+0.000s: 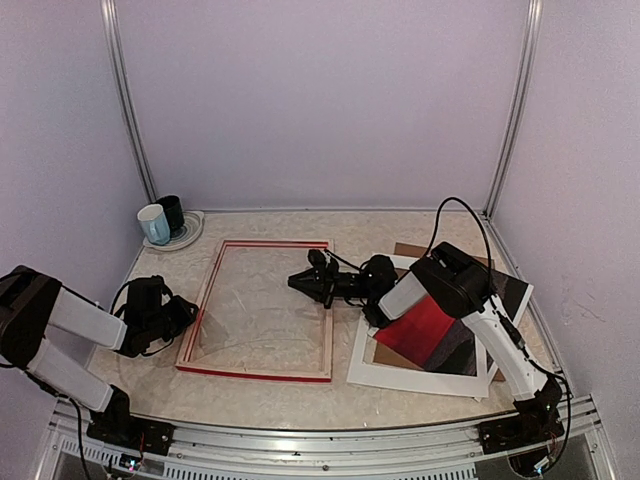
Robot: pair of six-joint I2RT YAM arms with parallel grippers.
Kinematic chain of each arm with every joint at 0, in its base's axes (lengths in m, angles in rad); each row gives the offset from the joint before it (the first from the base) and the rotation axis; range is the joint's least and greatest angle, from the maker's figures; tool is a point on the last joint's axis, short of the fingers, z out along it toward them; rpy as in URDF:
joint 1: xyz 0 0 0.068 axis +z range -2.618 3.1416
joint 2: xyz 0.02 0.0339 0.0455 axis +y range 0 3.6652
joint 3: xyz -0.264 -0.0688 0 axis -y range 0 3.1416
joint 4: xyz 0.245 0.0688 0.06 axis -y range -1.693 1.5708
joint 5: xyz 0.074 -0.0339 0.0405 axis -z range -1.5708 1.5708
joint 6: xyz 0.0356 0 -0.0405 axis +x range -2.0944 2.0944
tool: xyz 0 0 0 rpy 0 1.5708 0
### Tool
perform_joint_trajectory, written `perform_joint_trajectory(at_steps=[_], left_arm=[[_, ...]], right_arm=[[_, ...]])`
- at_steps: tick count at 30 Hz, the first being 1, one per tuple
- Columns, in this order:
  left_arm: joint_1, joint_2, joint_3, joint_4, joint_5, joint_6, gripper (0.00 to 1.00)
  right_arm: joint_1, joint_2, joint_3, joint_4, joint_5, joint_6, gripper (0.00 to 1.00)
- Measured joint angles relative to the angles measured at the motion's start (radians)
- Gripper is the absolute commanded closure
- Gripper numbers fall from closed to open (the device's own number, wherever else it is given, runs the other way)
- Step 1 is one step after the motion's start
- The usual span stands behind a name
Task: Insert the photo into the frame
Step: Place the glass panel at the frame body.
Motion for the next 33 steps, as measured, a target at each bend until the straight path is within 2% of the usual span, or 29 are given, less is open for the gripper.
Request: perform_joint_trajectory(at_steps=[5,12,25,33], left_arm=[[0.000,0.002,0.000,-0.002,0.003,0.000,0.65],[0.003,0.002,0.001,0.000,0.013,0.000,0.65],[0.008,0.002,0.001,0.000,0.023,0.000,0.65],[0.010,0.003,0.001,0.003,0.026,0.000,0.65]], right_arm=[[0.001,-0.006,-0.014,0.000,0.019,0.014,0.92],[0.002,-0.014,-0.036,0.001,0.025,0.008,0.92],[0.006,-0.036,-0.089,-0.010,0.019,-0.109,0.91],[0.008,-0.048,-0.105,-0.026,0.020,-0.156,0.82]])
